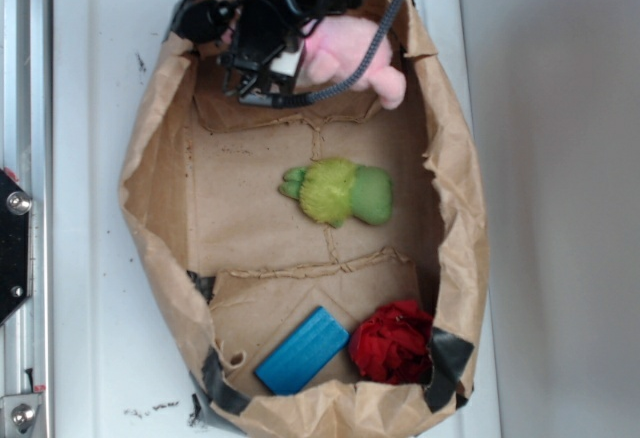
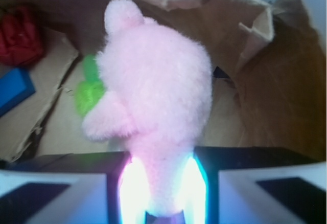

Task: Grab the pink bunny.

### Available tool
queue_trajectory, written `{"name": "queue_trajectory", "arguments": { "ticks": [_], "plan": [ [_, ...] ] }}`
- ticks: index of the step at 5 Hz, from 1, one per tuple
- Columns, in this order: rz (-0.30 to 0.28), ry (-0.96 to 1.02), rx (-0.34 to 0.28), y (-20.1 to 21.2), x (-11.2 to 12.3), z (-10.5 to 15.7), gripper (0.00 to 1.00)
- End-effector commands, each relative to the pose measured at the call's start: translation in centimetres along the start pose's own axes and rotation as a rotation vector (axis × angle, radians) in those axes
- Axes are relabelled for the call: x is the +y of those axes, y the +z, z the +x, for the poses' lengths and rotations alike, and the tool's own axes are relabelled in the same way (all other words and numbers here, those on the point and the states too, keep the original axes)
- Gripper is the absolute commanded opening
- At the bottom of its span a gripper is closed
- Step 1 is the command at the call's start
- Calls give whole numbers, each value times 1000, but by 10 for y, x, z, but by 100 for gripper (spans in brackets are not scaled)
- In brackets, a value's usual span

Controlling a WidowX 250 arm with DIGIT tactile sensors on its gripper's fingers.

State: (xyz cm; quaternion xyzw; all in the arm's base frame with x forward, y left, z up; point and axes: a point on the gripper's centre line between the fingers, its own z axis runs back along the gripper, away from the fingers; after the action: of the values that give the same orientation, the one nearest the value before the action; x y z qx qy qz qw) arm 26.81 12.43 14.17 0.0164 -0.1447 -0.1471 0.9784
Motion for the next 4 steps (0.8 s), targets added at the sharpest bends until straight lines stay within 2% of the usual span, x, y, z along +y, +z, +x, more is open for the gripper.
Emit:
{"name": "queue_trajectory", "arguments": {
  "ticks": [1, 2, 3, 4],
  "plan": [
    [81, -11, -64, 32, 9, 2, 0],
    [102, 41, -40, 45, -2, -3, 0],
    [100, 130, 11, 56, -20, 4, 0],
    [169, 143, 34, 56, -49, 16, 0]
  ]
}}
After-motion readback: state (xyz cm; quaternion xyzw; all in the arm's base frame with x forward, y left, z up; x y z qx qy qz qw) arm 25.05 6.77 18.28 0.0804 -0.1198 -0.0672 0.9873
